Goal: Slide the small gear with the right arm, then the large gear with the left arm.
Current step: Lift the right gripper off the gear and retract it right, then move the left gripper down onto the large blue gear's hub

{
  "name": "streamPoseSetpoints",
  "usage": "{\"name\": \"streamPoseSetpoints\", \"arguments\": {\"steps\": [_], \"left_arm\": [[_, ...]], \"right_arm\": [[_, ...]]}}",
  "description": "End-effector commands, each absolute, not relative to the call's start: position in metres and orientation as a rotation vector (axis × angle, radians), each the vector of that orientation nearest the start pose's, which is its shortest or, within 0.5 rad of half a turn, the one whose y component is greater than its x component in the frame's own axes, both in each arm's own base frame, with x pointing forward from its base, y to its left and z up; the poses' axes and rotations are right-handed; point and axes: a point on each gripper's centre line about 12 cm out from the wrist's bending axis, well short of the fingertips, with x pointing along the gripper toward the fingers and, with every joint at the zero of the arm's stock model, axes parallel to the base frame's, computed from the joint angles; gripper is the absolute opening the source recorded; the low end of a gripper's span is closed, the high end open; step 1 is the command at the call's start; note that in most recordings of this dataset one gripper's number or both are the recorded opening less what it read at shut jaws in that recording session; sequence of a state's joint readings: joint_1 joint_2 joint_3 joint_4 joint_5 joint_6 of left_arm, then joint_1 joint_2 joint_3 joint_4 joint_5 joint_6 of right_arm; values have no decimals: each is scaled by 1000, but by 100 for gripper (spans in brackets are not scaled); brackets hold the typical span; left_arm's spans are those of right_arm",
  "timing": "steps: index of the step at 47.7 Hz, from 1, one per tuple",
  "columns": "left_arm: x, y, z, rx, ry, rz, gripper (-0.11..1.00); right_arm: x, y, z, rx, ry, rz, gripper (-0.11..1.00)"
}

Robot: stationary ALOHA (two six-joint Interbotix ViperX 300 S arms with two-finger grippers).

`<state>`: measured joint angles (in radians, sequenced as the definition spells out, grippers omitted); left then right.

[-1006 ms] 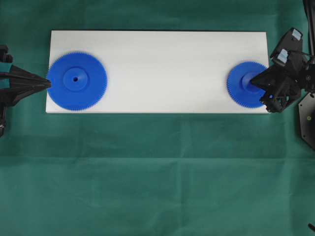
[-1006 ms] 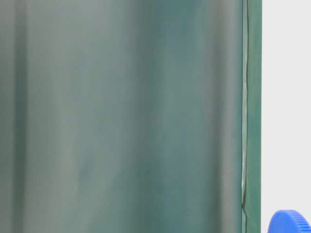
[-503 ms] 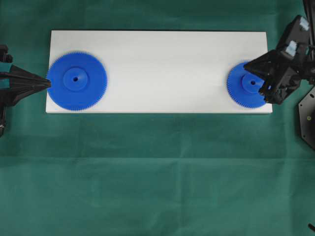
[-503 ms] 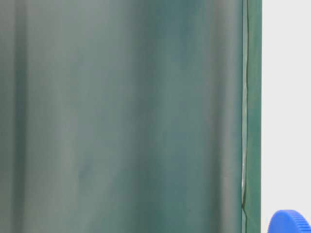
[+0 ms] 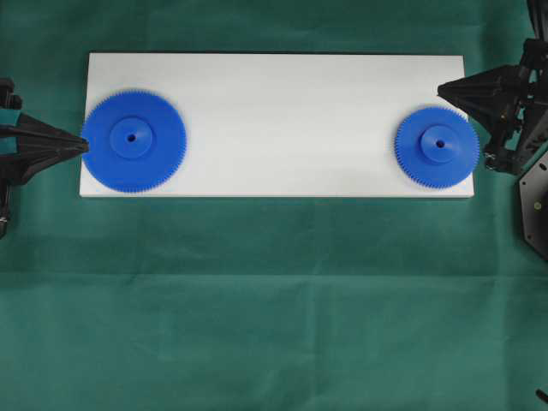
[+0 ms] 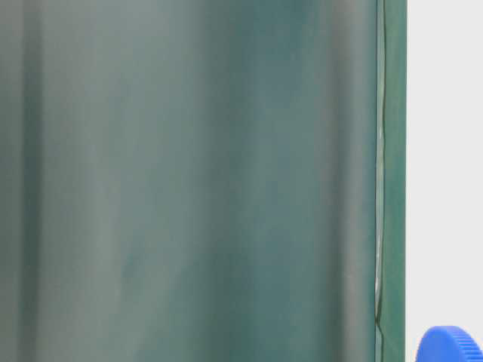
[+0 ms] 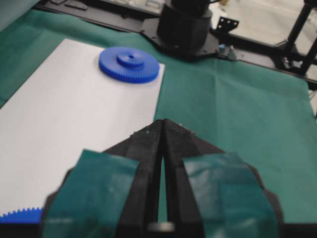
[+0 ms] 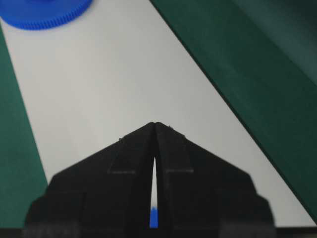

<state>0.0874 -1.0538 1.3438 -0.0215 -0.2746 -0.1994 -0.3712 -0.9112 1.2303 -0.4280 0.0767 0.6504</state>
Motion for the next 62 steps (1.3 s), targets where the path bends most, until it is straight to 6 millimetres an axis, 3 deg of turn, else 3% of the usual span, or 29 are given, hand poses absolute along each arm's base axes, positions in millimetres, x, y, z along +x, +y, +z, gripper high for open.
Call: {"name": "streamPoseSetpoints", "arguments": {"steps": [1,33,47,62], "left_arm": [[176,16,247,-221,-15,95,0],[176,19,247,-221,-20,111,0],[174,31,247,-220,-26,177,0],[168,57,244,-221,-26,328,0]], "right_arm": [[181,-73,224,273,305,-421,50],[179,-65,213,277,264,-368,50],[180,-65,214,277,262,-366,50],[180,-65,213,278,255,-361,50]]}}
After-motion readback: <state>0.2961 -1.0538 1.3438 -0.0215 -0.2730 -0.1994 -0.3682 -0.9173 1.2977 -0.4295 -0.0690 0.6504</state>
